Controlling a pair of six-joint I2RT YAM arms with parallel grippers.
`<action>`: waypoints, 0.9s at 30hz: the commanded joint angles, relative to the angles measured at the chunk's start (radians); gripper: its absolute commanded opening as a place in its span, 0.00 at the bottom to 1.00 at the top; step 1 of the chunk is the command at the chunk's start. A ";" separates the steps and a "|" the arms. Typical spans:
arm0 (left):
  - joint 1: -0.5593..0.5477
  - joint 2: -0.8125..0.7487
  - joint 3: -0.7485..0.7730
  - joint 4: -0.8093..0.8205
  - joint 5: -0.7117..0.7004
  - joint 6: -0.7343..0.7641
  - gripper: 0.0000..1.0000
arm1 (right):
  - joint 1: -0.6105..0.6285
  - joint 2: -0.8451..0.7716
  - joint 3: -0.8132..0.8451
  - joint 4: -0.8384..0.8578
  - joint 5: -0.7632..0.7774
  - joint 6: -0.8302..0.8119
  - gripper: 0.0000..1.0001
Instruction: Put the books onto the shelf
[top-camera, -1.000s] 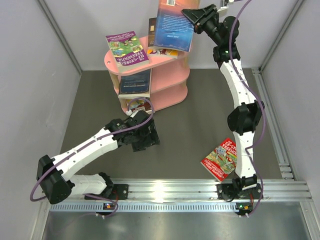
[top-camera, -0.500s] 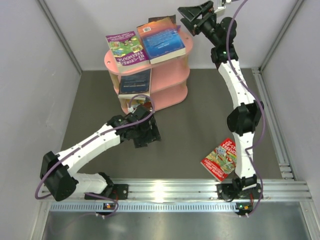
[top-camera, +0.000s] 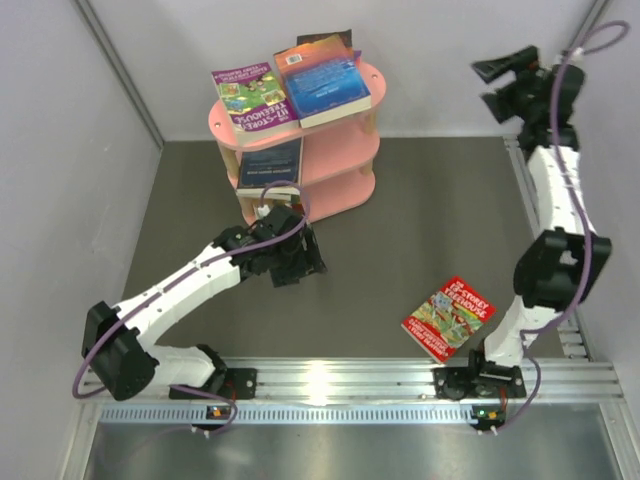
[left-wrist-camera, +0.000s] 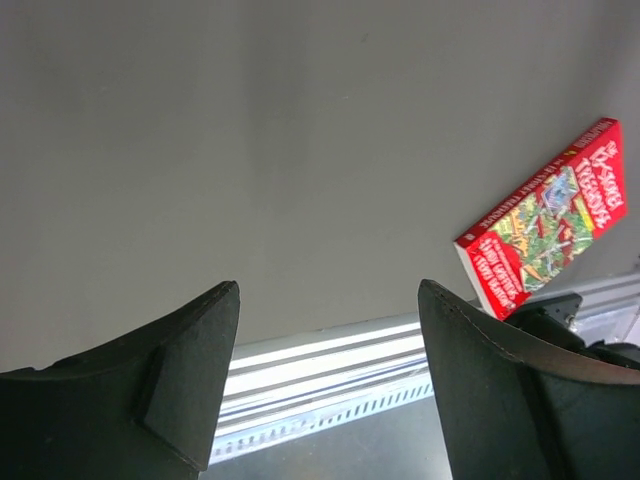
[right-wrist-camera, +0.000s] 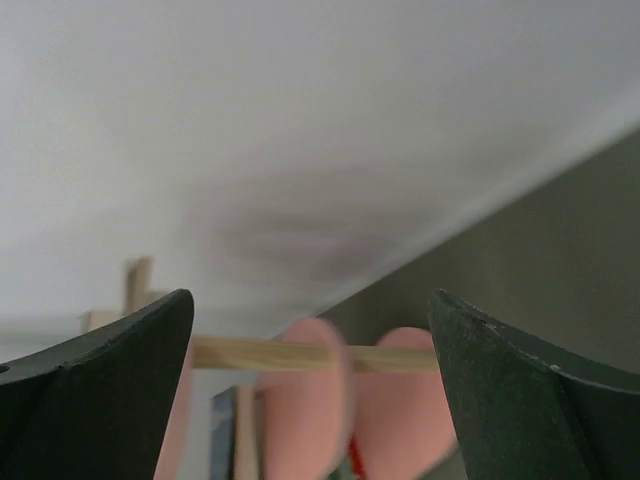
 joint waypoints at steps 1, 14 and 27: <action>-0.001 0.057 0.032 0.118 0.079 0.033 0.77 | -0.100 -0.253 -0.088 -0.494 0.240 -0.244 1.00; -0.175 0.546 0.235 0.374 0.323 0.084 0.79 | -0.194 -0.632 -0.971 -0.976 0.331 -0.395 1.00; -0.223 0.878 0.581 0.376 0.412 0.097 0.79 | -0.139 -0.756 -1.193 -1.080 0.287 -0.448 1.00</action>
